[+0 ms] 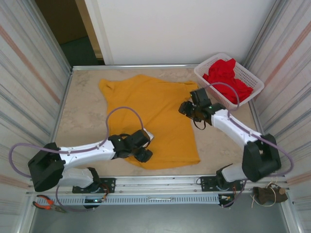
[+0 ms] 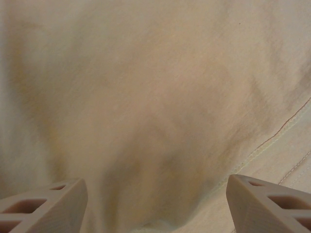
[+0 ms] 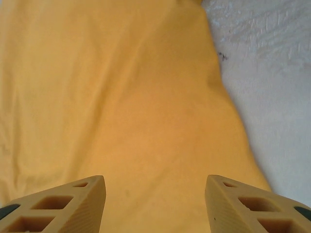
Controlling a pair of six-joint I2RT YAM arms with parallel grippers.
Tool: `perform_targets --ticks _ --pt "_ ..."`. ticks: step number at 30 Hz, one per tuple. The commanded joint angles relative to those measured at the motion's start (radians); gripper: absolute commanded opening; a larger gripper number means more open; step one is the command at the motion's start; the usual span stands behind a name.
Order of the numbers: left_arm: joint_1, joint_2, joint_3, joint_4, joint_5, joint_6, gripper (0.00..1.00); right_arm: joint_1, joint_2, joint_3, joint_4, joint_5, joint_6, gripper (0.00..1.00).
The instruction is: Fold the inside-out t-shirt
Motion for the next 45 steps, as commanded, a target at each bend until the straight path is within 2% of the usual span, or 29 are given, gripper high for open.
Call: perform_targets --ticks 1,5,12,15,18,20,21,26,31,40,45 --pt "-0.008 0.003 -0.008 0.014 -0.005 -0.002 0.72 0.036 -0.104 -0.080 -0.051 0.025 0.078 0.59" --pt "-0.009 0.009 -0.034 0.023 -0.005 -0.018 0.68 0.081 -0.206 -0.141 -0.072 0.043 0.127 0.65" --pt "-0.009 0.029 -0.071 0.053 0.017 -0.054 0.67 0.134 -0.338 -0.208 -0.091 0.061 0.205 0.68" --pt "-0.009 0.033 -0.085 0.069 0.022 -0.062 0.53 0.153 -0.369 -0.229 -0.088 0.061 0.231 0.69" --pt "-0.010 0.039 -0.087 0.080 0.026 -0.065 0.26 0.182 -0.370 -0.242 -0.080 0.058 0.259 0.69" --pt "-0.009 0.033 -0.074 0.075 0.022 -0.067 0.02 0.215 -0.370 -0.252 -0.064 0.056 0.286 0.69" --pt "-0.009 0.024 -0.061 0.067 0.019 -0.068 0.00 0.235 -0.369 -0.255 -0.054 0.058 0.298 0.69" --pt "-0.009 -0.044 0.038 -0.005 -0.001 -0.082 0.00 0.360 -0.342 -0.257 -0.001 0.086 0.405 0.70" --pt "-0.007 -0.158 0.094 -0.031 -0.044 -0.129 0.00 0.510 -0.309 -0.262 0.051 0.165 0.574 0.79" --pt "-0.002 -0.308 0.064 -0.008 -0.136 -0.200 0.00 0.679 -0.303 -0.278 0.151 0.276 0.911 1.00" --pt "-0.002 -0.340 0.058 0.007 -0.169 -0.224 0.00 0.740 -0.256 -0.281 0.235 0.277 1.027 0.99"
